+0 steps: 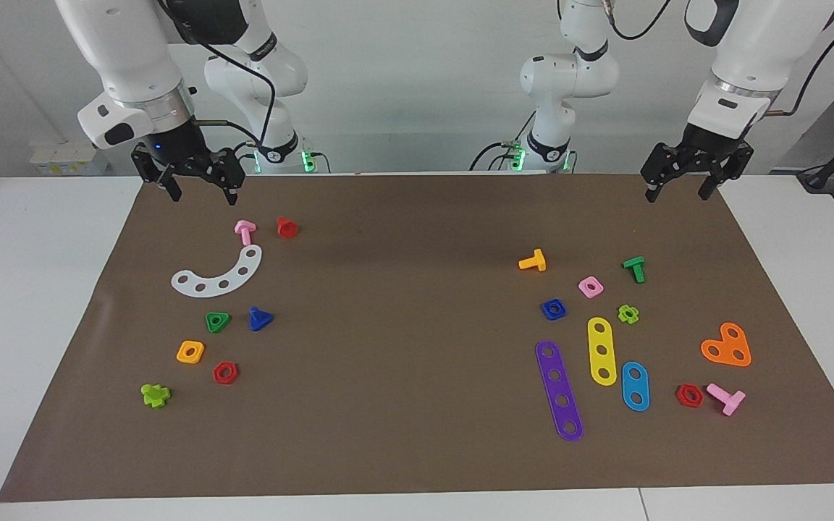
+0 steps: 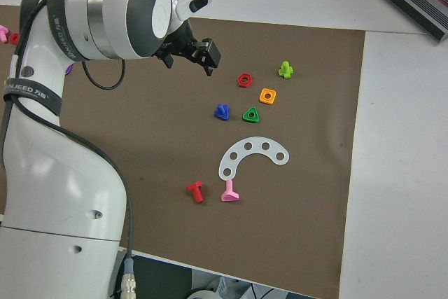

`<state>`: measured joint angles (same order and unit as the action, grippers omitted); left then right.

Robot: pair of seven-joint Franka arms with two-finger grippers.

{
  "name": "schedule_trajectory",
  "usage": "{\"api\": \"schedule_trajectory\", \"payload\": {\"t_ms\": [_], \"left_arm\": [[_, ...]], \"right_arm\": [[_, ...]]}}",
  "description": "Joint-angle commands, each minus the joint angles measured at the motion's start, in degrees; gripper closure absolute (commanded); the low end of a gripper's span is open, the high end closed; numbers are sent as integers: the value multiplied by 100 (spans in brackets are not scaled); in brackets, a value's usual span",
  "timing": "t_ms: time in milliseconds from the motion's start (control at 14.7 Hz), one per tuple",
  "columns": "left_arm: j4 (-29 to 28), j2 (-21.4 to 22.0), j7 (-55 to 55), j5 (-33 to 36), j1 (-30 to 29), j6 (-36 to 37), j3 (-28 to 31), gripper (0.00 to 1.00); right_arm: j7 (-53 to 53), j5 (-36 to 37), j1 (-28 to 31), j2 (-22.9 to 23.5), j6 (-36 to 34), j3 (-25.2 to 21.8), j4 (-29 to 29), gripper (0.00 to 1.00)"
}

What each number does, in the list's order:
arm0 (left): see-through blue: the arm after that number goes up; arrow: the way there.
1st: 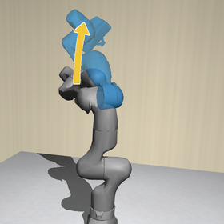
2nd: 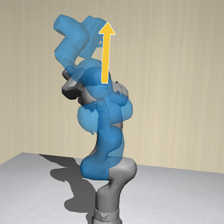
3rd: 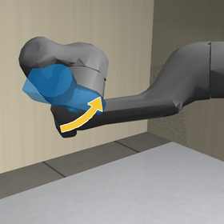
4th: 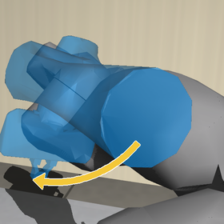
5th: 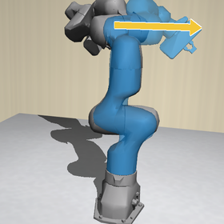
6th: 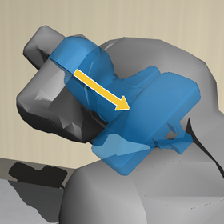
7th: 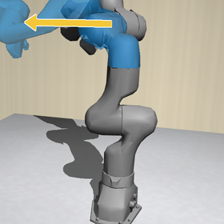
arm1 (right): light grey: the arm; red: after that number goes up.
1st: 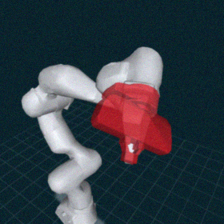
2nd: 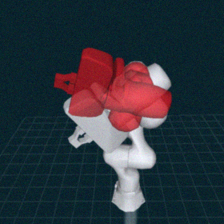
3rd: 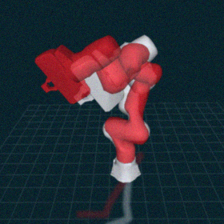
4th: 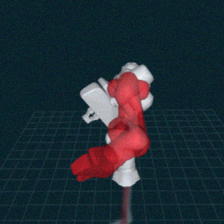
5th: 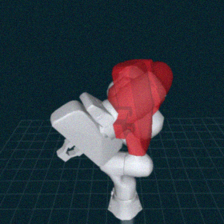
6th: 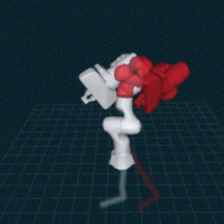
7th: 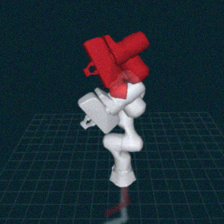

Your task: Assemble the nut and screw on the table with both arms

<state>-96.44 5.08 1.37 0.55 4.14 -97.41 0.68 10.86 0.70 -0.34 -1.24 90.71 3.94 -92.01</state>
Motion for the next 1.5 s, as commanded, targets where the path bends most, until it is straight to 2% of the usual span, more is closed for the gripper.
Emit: {"api": "schedule_trajectory", "payload": {"t_ms": [0,341,545,750,1091,1432], "left_arm": [[-226,169,-23,-46,-9,-155,20,0],[-226,169,-14,-47,-1,-199,20,0],[-235,178,-6,-47,-1,-173,12,0],[-235,178,3,-47,8,-173,12,0],[-244,178,3,-47,8,-182,12,0],[-270,178,3,-47,17,-190,12,0]], "right_arm": [[-120,44,52,-174,210,37,-230,0],[-207,-51,122,-122,272,37,-239,1],[-216,-52,139,-78,412,28,-256,5],[-383,-52,227,211,763,28,-309,9],[-436,-61,236,695,2088,28,-1002,10],[-427,-61,158,1152,3065,19,-1564,16]]}}
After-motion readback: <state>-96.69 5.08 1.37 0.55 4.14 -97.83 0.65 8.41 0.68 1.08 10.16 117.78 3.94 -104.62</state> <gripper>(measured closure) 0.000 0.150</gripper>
